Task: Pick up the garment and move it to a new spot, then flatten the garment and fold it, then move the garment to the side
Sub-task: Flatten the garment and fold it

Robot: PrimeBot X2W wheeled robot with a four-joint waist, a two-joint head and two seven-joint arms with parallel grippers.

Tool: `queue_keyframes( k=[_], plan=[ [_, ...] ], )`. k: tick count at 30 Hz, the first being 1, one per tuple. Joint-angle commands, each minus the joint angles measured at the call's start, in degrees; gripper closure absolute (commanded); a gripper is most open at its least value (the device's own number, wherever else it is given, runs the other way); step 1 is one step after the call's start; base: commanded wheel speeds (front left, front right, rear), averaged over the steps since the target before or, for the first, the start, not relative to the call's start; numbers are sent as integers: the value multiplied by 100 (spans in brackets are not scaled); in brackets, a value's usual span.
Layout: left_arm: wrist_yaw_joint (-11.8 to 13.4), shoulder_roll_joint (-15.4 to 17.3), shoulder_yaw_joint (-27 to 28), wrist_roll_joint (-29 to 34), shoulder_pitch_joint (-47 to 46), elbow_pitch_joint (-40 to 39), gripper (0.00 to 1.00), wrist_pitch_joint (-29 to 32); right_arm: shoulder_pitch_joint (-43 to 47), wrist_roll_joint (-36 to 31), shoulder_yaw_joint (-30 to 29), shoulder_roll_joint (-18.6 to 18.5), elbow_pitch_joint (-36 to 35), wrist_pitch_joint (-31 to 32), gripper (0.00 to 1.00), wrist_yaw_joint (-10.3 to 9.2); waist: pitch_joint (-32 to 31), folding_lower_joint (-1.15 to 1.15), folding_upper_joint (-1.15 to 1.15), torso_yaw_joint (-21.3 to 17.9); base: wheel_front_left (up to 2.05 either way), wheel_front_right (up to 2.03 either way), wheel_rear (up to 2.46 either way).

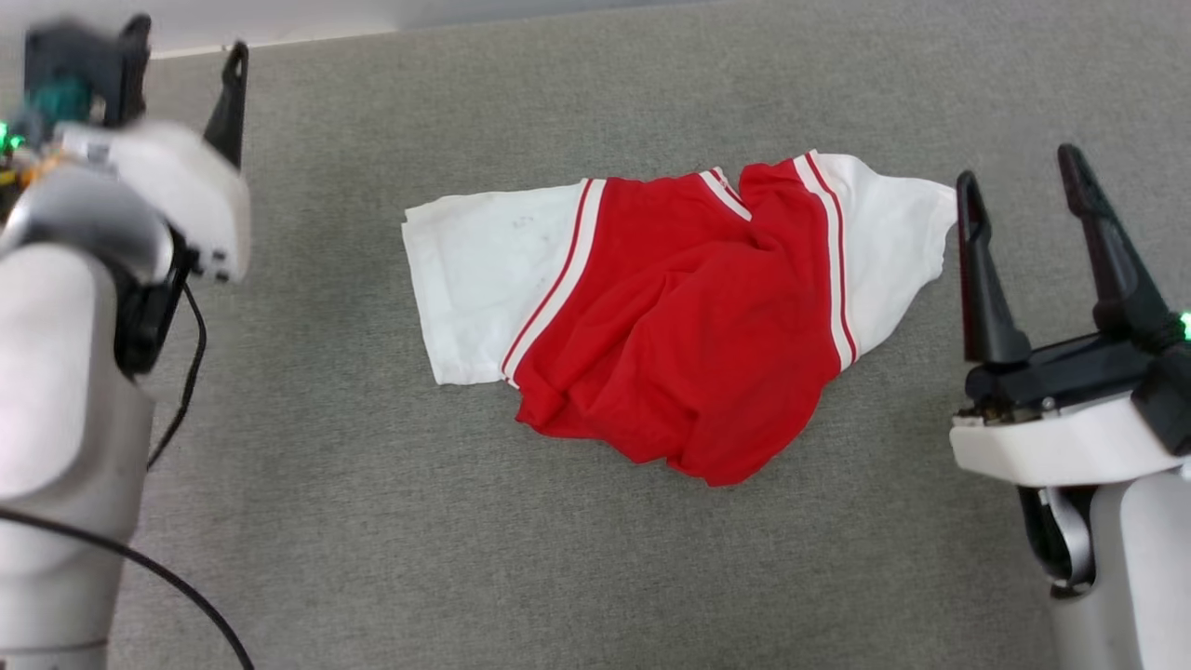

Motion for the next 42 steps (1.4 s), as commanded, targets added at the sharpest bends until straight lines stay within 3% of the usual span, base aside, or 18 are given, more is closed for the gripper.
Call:
queue_keyframes(
  k=[1, 5, 9, 10, 16, 21, 29, 30, 31, 36, 42],
  plan=[
    [-8, 119, -427, -345, -202, 57, 0, 445, 128, -60, -9, 68, -113, -11, 0, -4, 52, 0, 0, -55, 0, 0, 0],
    [-1, 687, -1521, -1292, -836, -62, 0, 1638, 258, -88, -42, 165, -281, -11, 0, -4, 160, 0, 0, -129, 0, 0, 0],
    [-3, 1053, -2369, -2256, -1378, -223, 0, 2634, 280, -124, -48, 202, -388, -11, 0, -4, 305, 0, 0, -206, 0, 0, 0],
    [-3, 1053, -2369, -2256, -1378, -223, 0, 2634, 280, -124, -48, 202, -388, -11, 0, -4, 305, 0, 0, -206, 0, 0, 0],
    [-4, 1349, -3339, -3362, -2130, -281, 0, 4005, 111, -187, 48, 214, -443, -11, 0, -4, 601, 0, 0, -356, 0, 0, 0],
    [-4, 1412, -3905, -3786, -2622, -82, 0, 4793, -71, -205, 132, 227, -488, -11, 0, -4, 917, 0, 0, -494, 0, 0, 0],
    [-4, 1508, -4894, -4056, -2870, 198, 0, 5314, -305, -242, 214, 244, -412, -11, 0, -4, 1233, 0, 0, -643, 0, 0, 0],
    [-5, 1526, -5000, -4117, -2835, 220, 30, 5309, -334, -246, 216, 243, -401, -11, 0, -4, 1241, 0, 0, -646, 0, 0, 0],
    [-5, 1543, -5085, -4146, -2842, 243, 100, 5251, -357, -249, 210, 237, -388, -11, 0, -4, 1242, 0, 0, -645, 0, 0, 0],
    [-5, 1705, -5311, -4358, -2947, 279, 100, 4808, -507, -299, 6, 154, -419, -11, 0, -4, 1068, 0, 0, -550, 0, 0, 0],
    [-5, 1983, -5444, -4568, -2956, 96, 100, 4135, -887, -425, -292, -350, -291, -11, 0, -4, 675, 0, 0, -334, 0, 0, 0]
  ],
)
